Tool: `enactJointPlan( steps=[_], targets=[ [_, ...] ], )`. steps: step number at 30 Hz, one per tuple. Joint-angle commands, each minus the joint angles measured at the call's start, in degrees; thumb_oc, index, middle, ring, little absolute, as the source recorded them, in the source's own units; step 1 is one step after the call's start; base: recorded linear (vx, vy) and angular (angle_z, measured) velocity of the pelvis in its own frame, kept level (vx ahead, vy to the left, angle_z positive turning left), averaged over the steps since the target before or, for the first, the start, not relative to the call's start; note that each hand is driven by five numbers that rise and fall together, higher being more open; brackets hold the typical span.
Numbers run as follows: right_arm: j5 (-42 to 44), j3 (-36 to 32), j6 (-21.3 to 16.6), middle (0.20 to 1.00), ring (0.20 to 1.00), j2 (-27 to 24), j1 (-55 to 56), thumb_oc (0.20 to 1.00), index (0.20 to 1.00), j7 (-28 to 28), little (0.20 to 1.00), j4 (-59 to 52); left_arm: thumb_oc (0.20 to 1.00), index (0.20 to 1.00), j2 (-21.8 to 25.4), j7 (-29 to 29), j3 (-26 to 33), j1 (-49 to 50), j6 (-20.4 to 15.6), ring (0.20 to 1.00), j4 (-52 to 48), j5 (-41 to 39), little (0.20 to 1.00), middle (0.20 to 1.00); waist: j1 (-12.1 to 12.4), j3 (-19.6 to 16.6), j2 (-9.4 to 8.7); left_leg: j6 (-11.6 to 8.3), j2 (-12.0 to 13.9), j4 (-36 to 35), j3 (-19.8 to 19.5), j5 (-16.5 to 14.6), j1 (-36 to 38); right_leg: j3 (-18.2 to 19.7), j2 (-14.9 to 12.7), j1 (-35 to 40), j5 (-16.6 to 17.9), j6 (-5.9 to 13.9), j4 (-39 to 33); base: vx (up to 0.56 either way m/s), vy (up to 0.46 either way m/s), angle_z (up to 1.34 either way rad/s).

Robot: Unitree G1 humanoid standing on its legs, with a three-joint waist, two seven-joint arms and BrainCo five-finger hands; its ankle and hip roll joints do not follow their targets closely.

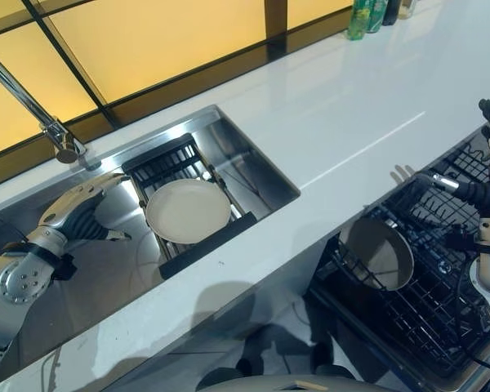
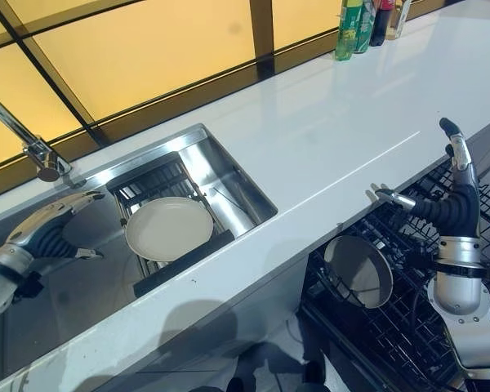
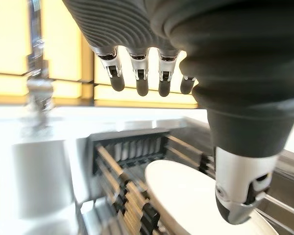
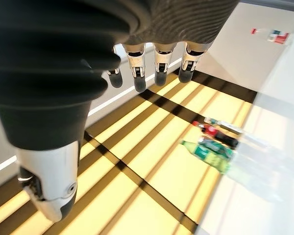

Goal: Pick up plates and place into dishwasher.

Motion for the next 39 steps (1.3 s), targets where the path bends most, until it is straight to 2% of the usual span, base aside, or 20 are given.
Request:
enactJointPlan(
  steps=[1,4,6,10,18,20,23,28,32,35,38,39],
  targets=[
    [0.8,-0.7,-3.3,1.000,1.000,-3.7,-1.6,1.000,1.000,-2.5,1.000,-2.5,1.000,1.000,3.9,5.4,0.7,-0.5,-2.7,1.000,-0.9,1.9,1.000,1.000,1.1,-2.5,-3.63,2.02,-3.8,3.5,1.3,2.1,-6.8,1.0,-0.2,-2.9,-7.8,1.72,9.8,0.00,0.000,0.00],
    [0.3,0.2,-3.3,1.000,1.000,-3.7,-1.6,1.000,1.000,-3.2,1.000,-2.4,1.000,1.000,3.7,6.2,-1.3,-1.2,-2.3,1.000,-0.4,1.8,1.000,1.000,0.9,-2.3,-3.57,2.02,-3.8,3.3,1.6,2.1,-6.8,1.3,-0.2,-3.2,-7.5,1.96,9.7,0.00,0.000,0.00],
    [0.2,0.4,-3.3,1.000,1.000,-3.6,-1.2,1.000,1.000,-3.3,1.000,-2.6,1.000,1.000,3.4,8.4,-2.0,-1.3,-0.7,1.000,-0.3,2.2,1.000,1.000,0.7,-2.2,-3.62,2.09,-3.8,3.4,1.8,1.5,-6.5,1.5,-0.4,-3.1,-8.1,2.19,9.9,0.05,0.022,-0.01],
    [-0.5,1.0,-3.4,1.000,1.000,-3.1,-1.2,1.000,1.000,-4.1,1.000,-2.5,1.000,1.000,1.5,10.0,-4.7,-2.1,-1.3,1.000,0.1,1.8,1.000,1.000,0.6,-1.5,-3.68,2.14,-3.8,4.0,2.0,1.9,-7.6,1.8,-0.4,-4.2,-7.5,2.36,10.5,-0.02,0.003,-0.02],
    [-1.6,2.2,-2.5,1.000,1.000,-2.0,-0.5,1.000,1.000,-5.7,1.000,-3.7,1.000,1.000,-1.2,8.1,-6.3,-1.7,-0.7,1.000,-0.9,-2.9,1.000,1.000,0.9,-0.7,-4.00,2.58,-4.0,3.8,1.8,1.3,-7.4,1.8,-0.6,-4.1,-8.0,2.90,10.7,0.01,0.000,0.00],
    [-1.6,2.3,-2.7,1.000,1.000,-2.1,-0.3,1.000,1.000,-5.8,1.000,-3.7,1.000,1.000,-1.3,8.5,-6.5,-1.6,-0.5,1.000,-1.4,-2.5,1.000,1.000,0.9,-0.5,-4.04,2.57,-4.0,4.0,1.8,1.3,-7.5,1.8,-0.6,-4.3,-8.0,2.96,10.8,0.02,-0.001,0.00],
    [-1.8,3.3,-2.5,1.000,1.000,-2.2,-0.9,1.000,1.000,-6.5,1.000,-3.7,1.000,1.000,-1.2,13.6,-7.6,-2.3,0.4,1.000,-1.3,1.8,1.000,1.000,0.9,0.0,-4.11,2.58,-4.1,4.5,1.8,1.2,-7.8,1.8,-0.7,-4.6,-8.1,3.05,11.3,0.00,0.000,0.00],
    [-2.8,4.8,-2.0,1.000,1.000,-2.1,-2.3,1.000,1.000,-7.8,1.000,-3.6,1.000,1.000,-2.5,12.3,-11.9,-4.8,0.1,1.000,-1.5,1.7,1.000,1.000,0.9,1.4,-4.48,2.78,-4.1,5.3,1.7,1.4,-9.4,1.9,-0.6,-5.7,-7.8,3.16,11.8,-0.04,-0.016,0.00],
    [-3.1,6.7,-1.6,1.000,1.000,-3.0,-3.8,1.000,1.000,-9.6,1.000,-3.5,1.000,1.000,-1.8,16.1,-15.4,-6.8,0.7,1.000,-0.1,4.3,1.000,1.000,0.7,2.8,-4.71,2.87,-4.1,5.5,2.0,1.4,-9.8,2.4,-0.4,-6.2,-7.7,3.34,11.9,-0.03,-0.001,-0.02],
    [-2.9,6.8,-2.1,1.000,1.000,-3.5,-3.3,1.000,1.000,-10.0,1.000,-3.9,1.000,1.000,-0.4,20.9,-16.7,-7.2,0.9,1.000,-0.3,10.0,1.000,1.000,0.3,3.5,-4.84,2.93,-4.1,6.0,2.2,1.3,-10.4,2.8,-0.4,-6.7,-7.6,3.49,12.0,-0.02,0.012,-0.06],
    [-3.1,8.3,-2.7,1.000,1.000,-4.6,-4.5,1.000,1.000,-11.4,1.000,-3.5,1.000,1.000,2.0,25.4,-20.0,-10.1,1.8,1.000,0.9,15.5,1.000,1.000,-0.4,5.2,-4.99,3.08,-4.1,7.3,2.6,1.2,-12.0,3.3,-0.4,-8.4,-7.6,3.51,13.2,-0.09,0.009,-0.09],
    [-3.5,9.5,-3.1,1.000,1.000,-5.0,-5.9,1.000,1.000,-12.6,1.000,-3.0,1.000,1.000,2.7,26.1,-22.6,-12.1,2.9,1.000,1.3,14.6,1.000,1.000,-0.7,6.4,-5.14,3.10,-4.2,8.1,2.8,1.3,-13.5,3.6,-0.4,-9.7,-7.4,3.49,13.7,-0.18,-0.007,-0.05]
  ],
)
